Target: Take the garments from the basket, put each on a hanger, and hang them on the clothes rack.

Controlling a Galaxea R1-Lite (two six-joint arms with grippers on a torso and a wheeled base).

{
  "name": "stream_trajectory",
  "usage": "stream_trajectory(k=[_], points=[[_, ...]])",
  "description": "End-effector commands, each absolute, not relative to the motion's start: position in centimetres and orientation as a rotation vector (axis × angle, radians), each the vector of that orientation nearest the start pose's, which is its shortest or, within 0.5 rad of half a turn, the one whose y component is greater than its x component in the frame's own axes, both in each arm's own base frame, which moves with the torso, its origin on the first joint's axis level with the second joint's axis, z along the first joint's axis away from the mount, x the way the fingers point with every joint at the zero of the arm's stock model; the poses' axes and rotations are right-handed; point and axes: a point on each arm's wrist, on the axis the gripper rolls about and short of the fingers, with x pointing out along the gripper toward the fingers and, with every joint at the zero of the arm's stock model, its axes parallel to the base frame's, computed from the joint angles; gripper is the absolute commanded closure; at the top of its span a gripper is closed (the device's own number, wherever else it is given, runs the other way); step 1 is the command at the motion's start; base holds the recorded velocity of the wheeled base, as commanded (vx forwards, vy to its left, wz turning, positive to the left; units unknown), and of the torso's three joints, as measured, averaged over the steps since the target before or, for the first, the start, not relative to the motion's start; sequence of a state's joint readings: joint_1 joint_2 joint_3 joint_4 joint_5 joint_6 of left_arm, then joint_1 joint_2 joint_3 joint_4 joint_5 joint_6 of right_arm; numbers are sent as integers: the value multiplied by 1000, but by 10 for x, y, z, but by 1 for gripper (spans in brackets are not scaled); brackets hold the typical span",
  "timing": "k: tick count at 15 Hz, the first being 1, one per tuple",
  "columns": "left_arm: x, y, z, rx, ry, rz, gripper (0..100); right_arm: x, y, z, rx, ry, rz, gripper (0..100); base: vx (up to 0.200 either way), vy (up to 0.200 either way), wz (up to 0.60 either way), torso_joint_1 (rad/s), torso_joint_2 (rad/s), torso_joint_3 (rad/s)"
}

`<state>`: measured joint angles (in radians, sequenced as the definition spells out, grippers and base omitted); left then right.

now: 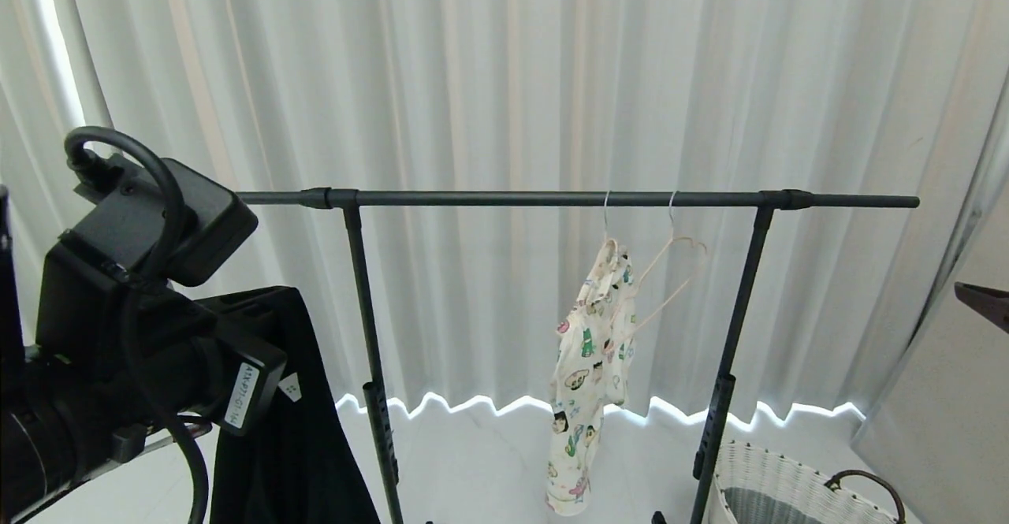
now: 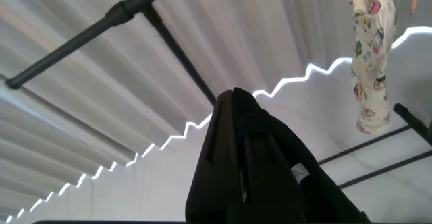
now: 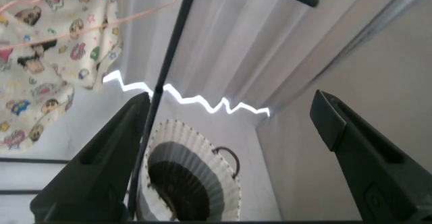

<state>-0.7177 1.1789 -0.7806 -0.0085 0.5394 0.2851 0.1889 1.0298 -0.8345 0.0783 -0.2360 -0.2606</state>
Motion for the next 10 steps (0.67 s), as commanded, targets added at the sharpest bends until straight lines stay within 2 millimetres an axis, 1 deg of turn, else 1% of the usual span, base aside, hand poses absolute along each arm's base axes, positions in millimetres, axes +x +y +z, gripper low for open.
stream_trajectory(k=[1,5,8,9,10], points=[[134,-102,241,512,289,-225,100,130,20,269,-318,279,-11,0,200,0,0,12,2,-2],[134,-103,242,511,286,-225,100,130,20,266,-318,288,-7,0,200,0,0,2,1,2],[133,-103,243,507,283,-228,100,129,21,256,-316,314,64,0,200,0,0,-4,4,1],[132,-103,243,506,281,-230,100,130,21,256,-318,317,66,0,200,0,0,7,7,7],[132,-103,243,505,279,-236,100,140,24,253,-318,346,80,0,0,0,0,0,0,0]])
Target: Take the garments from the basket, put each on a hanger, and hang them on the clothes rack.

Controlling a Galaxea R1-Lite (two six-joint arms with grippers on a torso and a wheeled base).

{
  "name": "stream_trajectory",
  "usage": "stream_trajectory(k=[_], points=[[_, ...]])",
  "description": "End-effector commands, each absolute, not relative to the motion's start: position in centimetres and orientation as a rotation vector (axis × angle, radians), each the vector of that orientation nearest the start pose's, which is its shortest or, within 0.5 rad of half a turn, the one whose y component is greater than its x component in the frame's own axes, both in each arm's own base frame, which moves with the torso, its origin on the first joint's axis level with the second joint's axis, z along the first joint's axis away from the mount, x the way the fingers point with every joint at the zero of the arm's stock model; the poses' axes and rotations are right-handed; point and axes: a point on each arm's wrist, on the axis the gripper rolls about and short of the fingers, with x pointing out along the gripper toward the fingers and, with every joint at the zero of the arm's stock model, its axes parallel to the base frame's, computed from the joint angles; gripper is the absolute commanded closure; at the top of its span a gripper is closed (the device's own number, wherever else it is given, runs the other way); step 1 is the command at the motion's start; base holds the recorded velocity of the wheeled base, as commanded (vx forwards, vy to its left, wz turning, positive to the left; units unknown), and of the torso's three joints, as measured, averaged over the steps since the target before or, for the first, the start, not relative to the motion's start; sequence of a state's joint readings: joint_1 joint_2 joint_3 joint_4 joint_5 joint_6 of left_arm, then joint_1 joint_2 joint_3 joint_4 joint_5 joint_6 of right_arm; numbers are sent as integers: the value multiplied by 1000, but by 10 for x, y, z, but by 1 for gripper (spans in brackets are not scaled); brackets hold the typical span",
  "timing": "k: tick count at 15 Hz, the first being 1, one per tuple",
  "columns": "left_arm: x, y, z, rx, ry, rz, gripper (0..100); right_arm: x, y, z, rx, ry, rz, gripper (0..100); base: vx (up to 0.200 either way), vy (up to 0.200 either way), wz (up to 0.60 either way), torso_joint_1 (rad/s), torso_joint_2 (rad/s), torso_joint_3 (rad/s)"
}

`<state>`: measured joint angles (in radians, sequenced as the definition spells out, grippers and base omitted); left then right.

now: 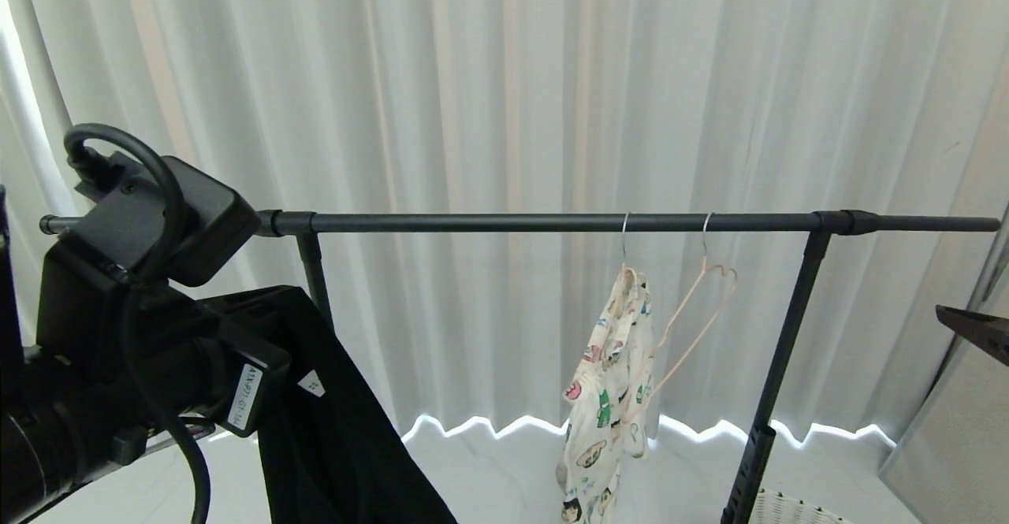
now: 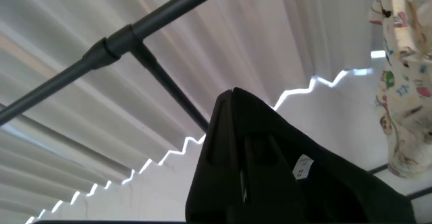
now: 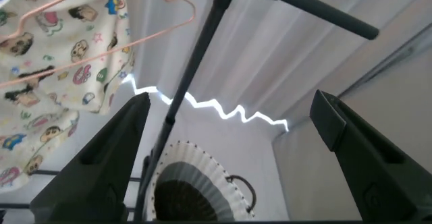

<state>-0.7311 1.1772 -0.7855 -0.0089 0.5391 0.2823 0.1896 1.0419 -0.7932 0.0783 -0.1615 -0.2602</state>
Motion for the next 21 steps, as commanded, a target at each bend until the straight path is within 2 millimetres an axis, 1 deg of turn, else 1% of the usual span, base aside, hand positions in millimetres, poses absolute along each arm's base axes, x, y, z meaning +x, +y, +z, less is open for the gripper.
stream_trajectory(k=[1,4,7,8,9,11,14,16,18,21], points=[[131,-104,243,506,278,-240,100,144,25,253,-319,350,84,0,0,0,0,0,0,0],[130,-105,242,509,279,-252,100,172,50,249,-283,362,181,0,0,0,0,0,0,0],[130,-105,243,508,277,-254,100,197,96,234,-155,387,311,0,0,0,0,0,0,0],[130,-105,243,508,277,-252,100,202,104,232,-140,395,325,0,0,0,0,0,0,0],[129,-105,243,506,275,-252,100,217,121,223,-104,426,340,0,0,0,0,0,0,0],[130,-105,243,508,275,-251,100,237,135,217,-58,450,313,0,0,0,0,0,0,0],[130,-105,244,507,274,-249,100,264,150,203,21,499,241,0,0,0,0,0,0,0],[130,-101,245,500,272,-232,100,275,156,193,47,532,203,0,0,0,0,0,0,0],[130,-100,245,498,272,-229,100,283,158,179,23,563,154,0,0,0,0,0,0,0],[130,-100,245,499,273,-227,100,286,157,171,10,583,123,0,0,0,0,0,0,0]])
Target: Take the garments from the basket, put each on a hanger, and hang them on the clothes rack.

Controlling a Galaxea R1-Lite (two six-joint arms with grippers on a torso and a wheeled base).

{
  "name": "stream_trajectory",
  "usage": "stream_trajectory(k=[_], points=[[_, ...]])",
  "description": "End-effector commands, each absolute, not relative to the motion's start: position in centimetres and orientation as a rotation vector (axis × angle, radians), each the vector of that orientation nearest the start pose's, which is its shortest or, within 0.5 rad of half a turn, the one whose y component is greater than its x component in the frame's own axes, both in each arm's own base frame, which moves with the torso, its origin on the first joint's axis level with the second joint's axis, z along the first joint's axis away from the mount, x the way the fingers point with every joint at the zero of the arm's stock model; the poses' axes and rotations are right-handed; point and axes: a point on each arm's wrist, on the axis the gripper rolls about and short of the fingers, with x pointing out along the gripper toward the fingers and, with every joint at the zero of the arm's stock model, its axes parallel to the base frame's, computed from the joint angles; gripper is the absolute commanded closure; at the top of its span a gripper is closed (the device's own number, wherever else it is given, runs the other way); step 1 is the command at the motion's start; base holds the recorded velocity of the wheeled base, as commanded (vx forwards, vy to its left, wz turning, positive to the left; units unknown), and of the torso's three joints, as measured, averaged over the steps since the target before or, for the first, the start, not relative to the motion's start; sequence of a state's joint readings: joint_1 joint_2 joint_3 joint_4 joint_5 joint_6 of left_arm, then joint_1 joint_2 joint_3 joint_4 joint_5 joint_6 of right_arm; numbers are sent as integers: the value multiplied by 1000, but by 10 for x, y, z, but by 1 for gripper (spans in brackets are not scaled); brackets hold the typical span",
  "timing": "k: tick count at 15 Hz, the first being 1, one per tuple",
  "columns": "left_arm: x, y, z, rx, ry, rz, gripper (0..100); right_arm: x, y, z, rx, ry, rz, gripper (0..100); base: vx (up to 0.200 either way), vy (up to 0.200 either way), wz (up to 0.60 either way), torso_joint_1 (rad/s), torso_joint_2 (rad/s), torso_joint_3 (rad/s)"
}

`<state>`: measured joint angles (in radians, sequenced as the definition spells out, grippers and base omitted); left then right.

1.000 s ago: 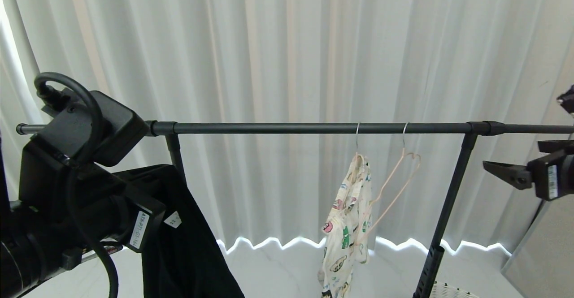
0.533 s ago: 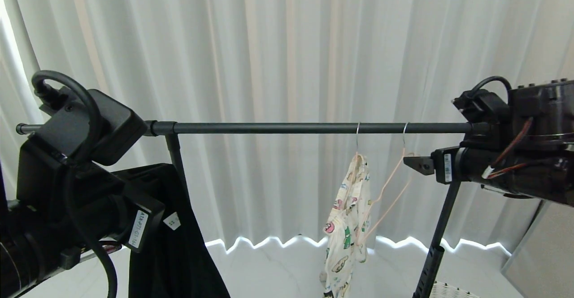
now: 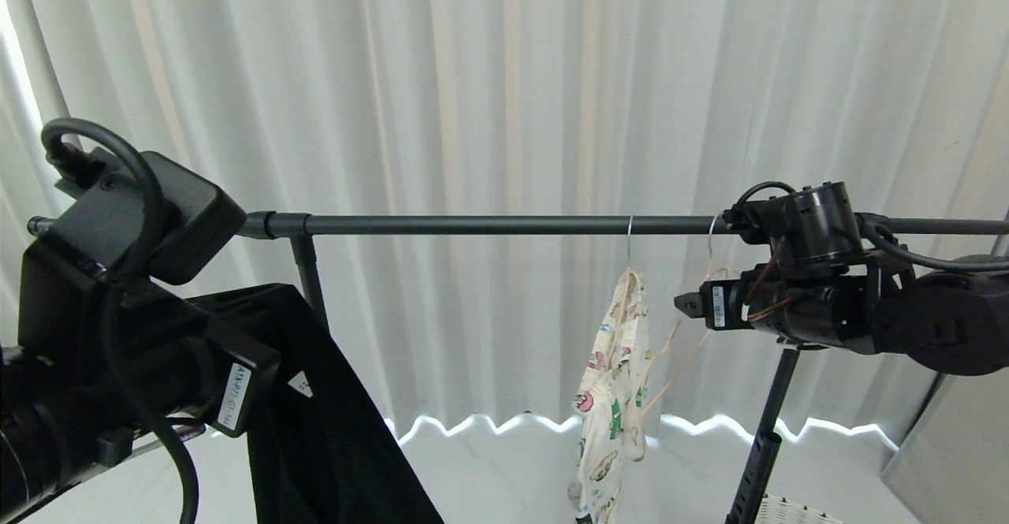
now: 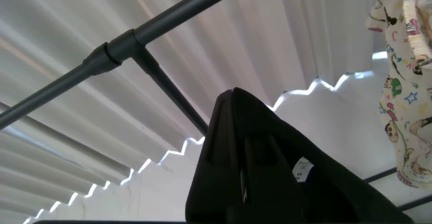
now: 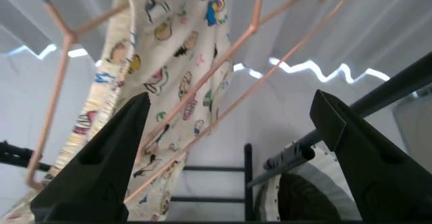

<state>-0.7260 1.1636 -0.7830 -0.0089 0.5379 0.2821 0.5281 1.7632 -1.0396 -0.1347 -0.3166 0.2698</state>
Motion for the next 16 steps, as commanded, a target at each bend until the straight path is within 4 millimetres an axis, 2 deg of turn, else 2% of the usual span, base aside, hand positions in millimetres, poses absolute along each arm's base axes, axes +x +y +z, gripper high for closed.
stream_trajectory(k=[1,16], points=[[130,-100,244,500,275,-227,100,286,156,171,11,583,120,0,0,0,0,0,0,0],[131,-101,242,498,281,-233,100,278,144,175,47,604,84,0,0,0,0,0,0,0]])
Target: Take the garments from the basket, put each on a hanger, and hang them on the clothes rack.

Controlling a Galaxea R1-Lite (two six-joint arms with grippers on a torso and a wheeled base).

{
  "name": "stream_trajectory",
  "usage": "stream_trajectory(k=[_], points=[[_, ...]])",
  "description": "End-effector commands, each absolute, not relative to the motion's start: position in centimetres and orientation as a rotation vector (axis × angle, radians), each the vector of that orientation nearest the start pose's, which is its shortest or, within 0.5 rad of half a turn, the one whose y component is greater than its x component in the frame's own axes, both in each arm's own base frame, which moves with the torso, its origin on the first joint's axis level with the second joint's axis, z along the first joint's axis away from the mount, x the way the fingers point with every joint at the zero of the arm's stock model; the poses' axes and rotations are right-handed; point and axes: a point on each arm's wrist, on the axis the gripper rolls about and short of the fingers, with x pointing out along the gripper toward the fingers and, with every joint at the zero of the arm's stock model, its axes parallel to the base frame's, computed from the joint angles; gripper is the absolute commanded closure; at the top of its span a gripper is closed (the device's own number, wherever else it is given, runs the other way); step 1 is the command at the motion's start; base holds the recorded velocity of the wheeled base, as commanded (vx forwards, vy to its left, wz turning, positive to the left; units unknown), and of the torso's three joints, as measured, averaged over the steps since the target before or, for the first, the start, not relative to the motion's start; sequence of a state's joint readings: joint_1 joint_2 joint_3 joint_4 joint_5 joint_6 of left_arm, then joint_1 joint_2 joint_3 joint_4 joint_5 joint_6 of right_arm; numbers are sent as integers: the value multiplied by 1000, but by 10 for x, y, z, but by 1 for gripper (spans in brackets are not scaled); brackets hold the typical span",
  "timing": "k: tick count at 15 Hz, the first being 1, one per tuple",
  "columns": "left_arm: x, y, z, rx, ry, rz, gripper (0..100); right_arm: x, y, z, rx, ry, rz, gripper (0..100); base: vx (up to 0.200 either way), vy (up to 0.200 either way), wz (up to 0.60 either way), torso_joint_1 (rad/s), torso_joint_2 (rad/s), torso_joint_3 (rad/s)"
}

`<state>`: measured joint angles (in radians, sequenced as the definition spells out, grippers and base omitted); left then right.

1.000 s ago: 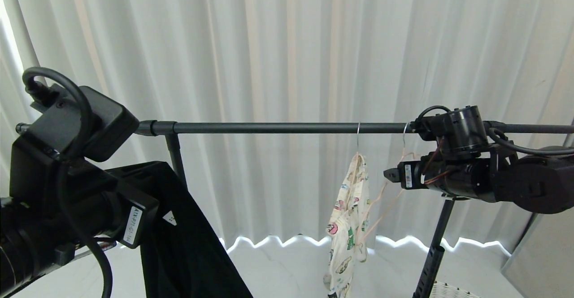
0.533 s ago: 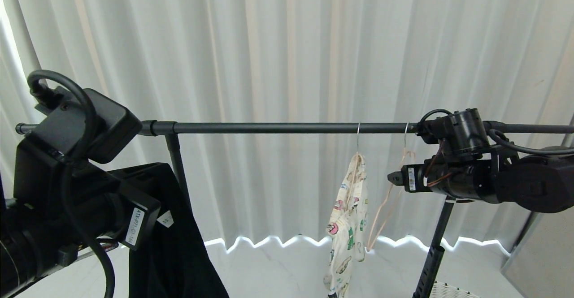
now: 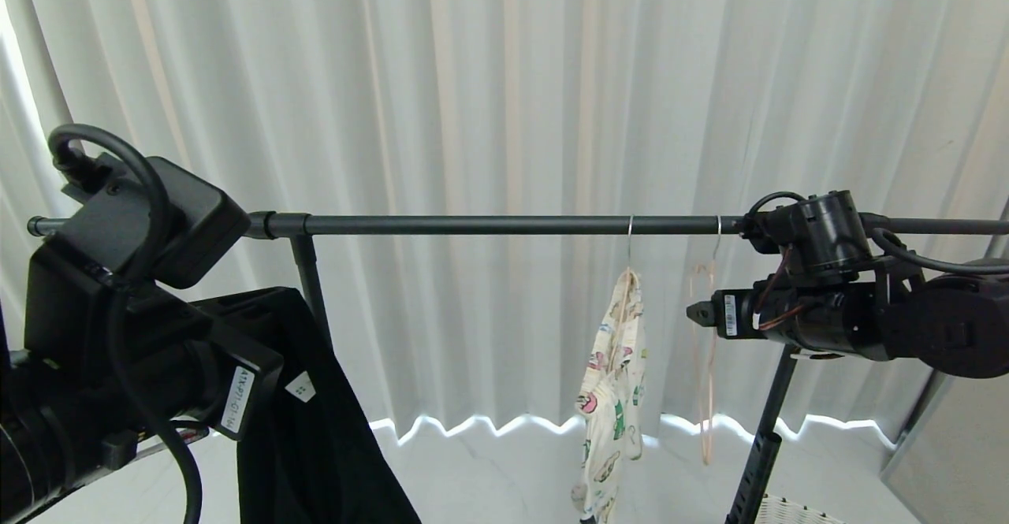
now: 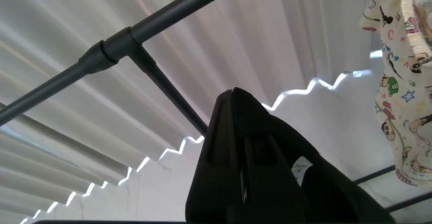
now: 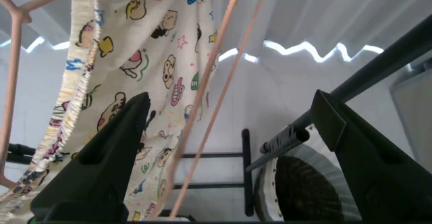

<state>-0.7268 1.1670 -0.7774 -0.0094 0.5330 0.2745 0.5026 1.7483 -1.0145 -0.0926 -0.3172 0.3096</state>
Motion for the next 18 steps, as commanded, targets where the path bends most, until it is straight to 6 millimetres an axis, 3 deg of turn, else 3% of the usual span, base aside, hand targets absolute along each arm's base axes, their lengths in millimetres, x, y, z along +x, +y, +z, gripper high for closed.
stream_trajectory(k=[1,7,10,15,16,18], points=[[130,-100,243,494,279,-233,100,280,143,173,48,612,80,0,0,0,0,0,0,0],[129,-99,245,492,271,-231,100,282,130,143,127,746,121,0,0,0,0,0,0,0],[129,-99,245,494,269,-231,100,294,119,129,138,764,76,0,0,0,0,0,0,0],[130,-101,245,499,273,-232,100,303,109,123,145,748,124,0,0,0,0,0,0,0],[130,-101,245,499,273,-232,100,303,109,122,132,751,128,100,0,0,0,0,0,0],[130,-101,245,498,272,-232,100,304,108,120,118,755,130,100,0,0,0,0,0,0]])
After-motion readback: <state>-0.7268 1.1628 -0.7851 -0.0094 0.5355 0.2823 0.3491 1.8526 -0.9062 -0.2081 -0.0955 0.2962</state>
